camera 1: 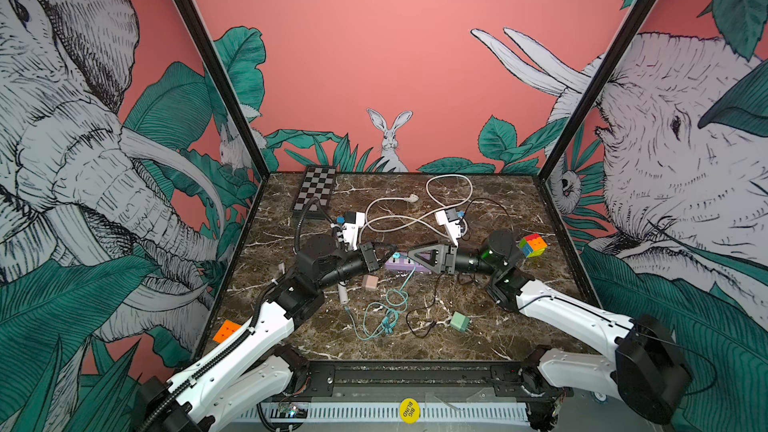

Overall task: Charge the electric toothbrush
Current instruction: Pick up the charging cable from the center of the board.

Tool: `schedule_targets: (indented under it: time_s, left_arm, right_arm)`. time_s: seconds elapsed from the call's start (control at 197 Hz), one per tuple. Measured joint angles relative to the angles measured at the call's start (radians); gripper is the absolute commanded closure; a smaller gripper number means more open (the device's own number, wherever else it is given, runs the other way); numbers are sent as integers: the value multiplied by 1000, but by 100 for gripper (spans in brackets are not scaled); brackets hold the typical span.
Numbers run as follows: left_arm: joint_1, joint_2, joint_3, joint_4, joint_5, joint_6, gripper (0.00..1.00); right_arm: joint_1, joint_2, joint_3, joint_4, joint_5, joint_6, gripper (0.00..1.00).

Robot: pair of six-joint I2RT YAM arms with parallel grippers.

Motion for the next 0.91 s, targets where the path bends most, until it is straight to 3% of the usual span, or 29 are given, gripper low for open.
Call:
schedule_targets:
  time_s: [0.345,0.913]
  left_arm:
    - [-6,-19,-2,42,-11,-29,100]
    - [-7,-19,-16,63,-19,-40,100]
  right_arm:
    - [18,80,7,86,-3,50,48]
    - [51,159,9,282,-11,163,70]
